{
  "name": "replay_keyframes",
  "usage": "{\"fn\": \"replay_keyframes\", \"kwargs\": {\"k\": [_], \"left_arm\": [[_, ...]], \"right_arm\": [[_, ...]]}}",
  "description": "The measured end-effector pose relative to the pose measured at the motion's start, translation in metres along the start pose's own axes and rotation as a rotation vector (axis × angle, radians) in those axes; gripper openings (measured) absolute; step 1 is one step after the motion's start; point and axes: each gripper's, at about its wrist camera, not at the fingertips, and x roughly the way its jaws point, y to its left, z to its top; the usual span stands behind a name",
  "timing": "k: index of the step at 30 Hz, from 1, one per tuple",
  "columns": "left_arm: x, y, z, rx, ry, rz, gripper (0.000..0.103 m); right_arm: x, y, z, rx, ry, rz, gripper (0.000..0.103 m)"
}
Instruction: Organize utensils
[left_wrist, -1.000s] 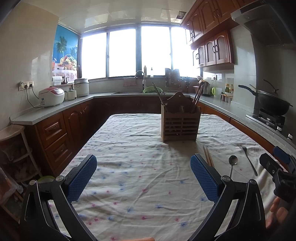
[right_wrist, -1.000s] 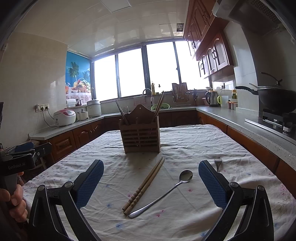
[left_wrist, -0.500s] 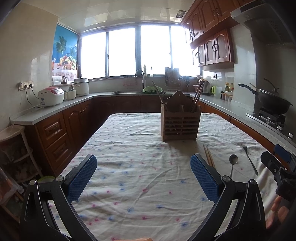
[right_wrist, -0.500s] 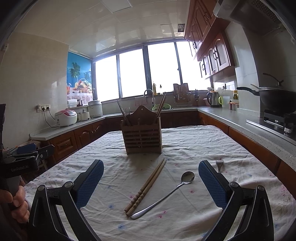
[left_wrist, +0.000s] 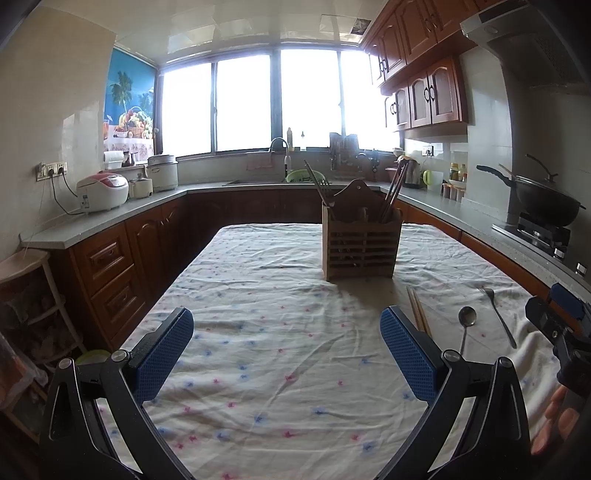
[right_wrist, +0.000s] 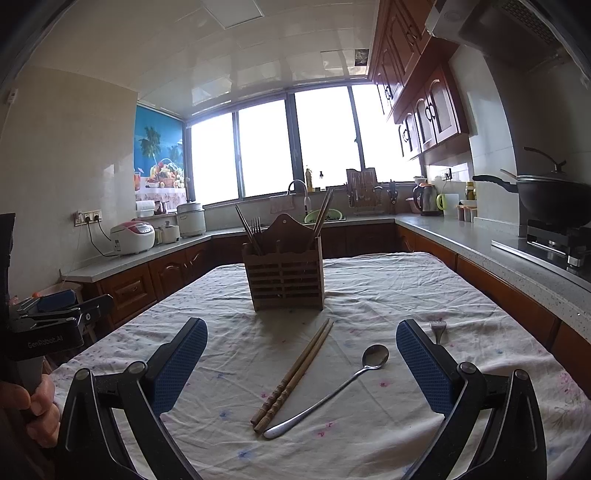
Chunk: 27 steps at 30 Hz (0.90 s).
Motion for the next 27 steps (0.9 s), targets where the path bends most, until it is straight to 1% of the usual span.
{"fn": "replay_keyframes", "kwargs": {"k": [27], "left_arm": [[0.0002,0.0009,-0.0010,0.004,-0.004,0.001,0.103]], "right_arm": [[-0.0036,-0.0004,0.0038,0.006,-0.008,0.004,0.103]]}}
